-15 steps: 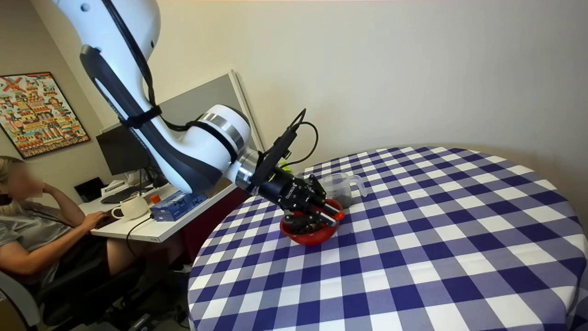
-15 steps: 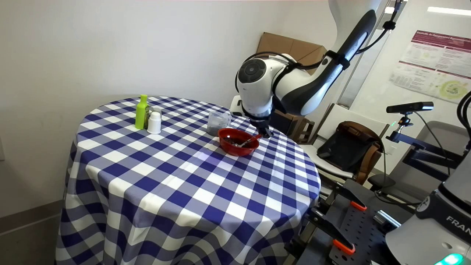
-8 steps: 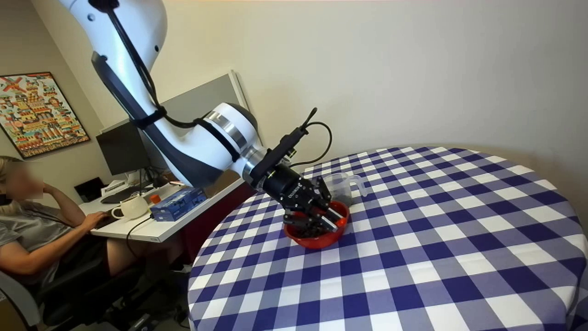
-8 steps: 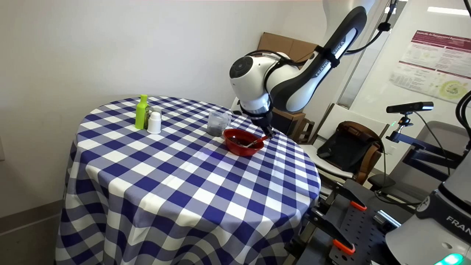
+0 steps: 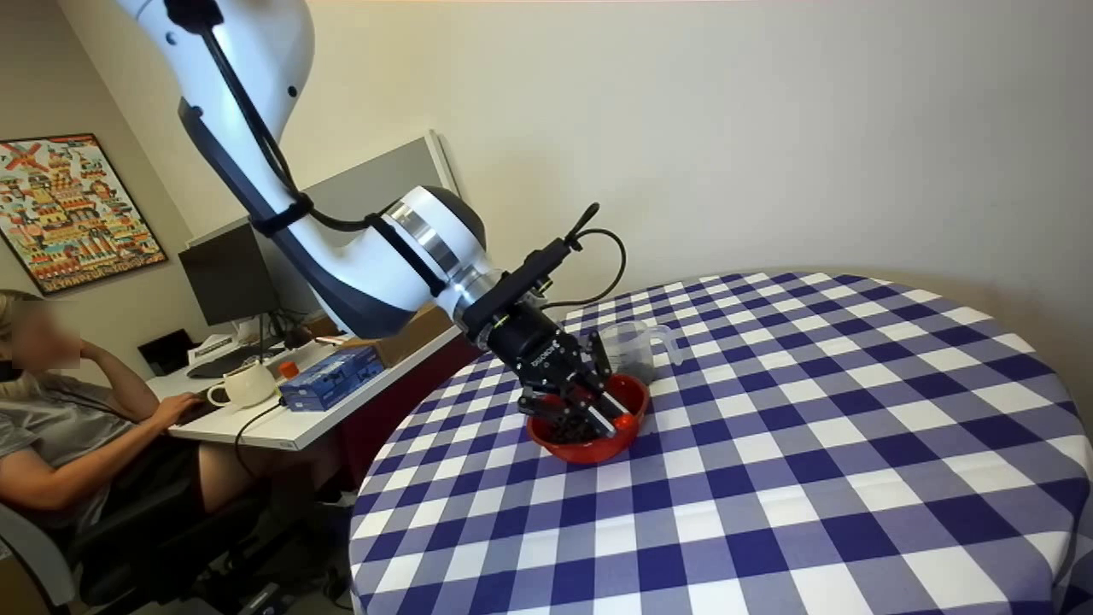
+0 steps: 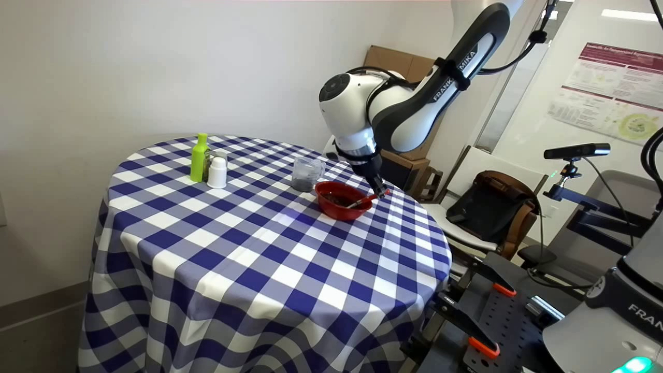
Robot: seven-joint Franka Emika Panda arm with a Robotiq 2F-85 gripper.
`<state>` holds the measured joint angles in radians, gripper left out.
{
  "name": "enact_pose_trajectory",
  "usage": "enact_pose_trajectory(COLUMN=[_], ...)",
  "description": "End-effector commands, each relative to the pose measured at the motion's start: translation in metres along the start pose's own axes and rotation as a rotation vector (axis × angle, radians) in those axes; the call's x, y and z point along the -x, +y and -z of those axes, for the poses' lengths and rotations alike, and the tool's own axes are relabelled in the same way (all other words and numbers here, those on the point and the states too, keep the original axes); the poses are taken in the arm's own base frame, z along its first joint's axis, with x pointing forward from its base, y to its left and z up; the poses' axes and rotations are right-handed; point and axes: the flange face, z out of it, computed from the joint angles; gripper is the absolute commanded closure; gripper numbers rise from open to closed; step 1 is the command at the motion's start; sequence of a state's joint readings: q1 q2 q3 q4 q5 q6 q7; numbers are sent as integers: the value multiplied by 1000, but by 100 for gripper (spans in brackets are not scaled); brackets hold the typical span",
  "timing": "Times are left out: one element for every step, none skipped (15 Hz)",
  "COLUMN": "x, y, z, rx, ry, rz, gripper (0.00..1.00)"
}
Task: Transfer a spoonful of contents from the orange bowl to the transparent jar
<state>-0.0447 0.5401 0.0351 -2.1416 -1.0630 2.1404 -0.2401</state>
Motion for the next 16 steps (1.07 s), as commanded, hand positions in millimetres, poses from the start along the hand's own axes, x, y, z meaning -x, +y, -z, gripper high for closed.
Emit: enact_pose_trajectory(x=[-5,-5,-4,-3,-3,-2,-2,-2,-1,-1,0,0,1,2,3,4], y=[2,3,4,6,7,8,9,10,12,13,16,18,21,24,27,31], z=[4,5,6,7,7,7,7,6,6,5,5,4,3,1,0,-2], rx=[-135,-173,-204,-235,-260,-281,-300,-312,-324,-330,-333,-340,-342,-344,-345,-346], ry=[18,24,27,30,33,35,37,38,40,41,43,46,48,49,48,48], rz=[49,57,60,63,64,63,59,54,47,38,26,18,5,-6,-15,-23], gripper=[95,95,95,95,95,95,95,95,95,95,95,95,95,95,95,95])
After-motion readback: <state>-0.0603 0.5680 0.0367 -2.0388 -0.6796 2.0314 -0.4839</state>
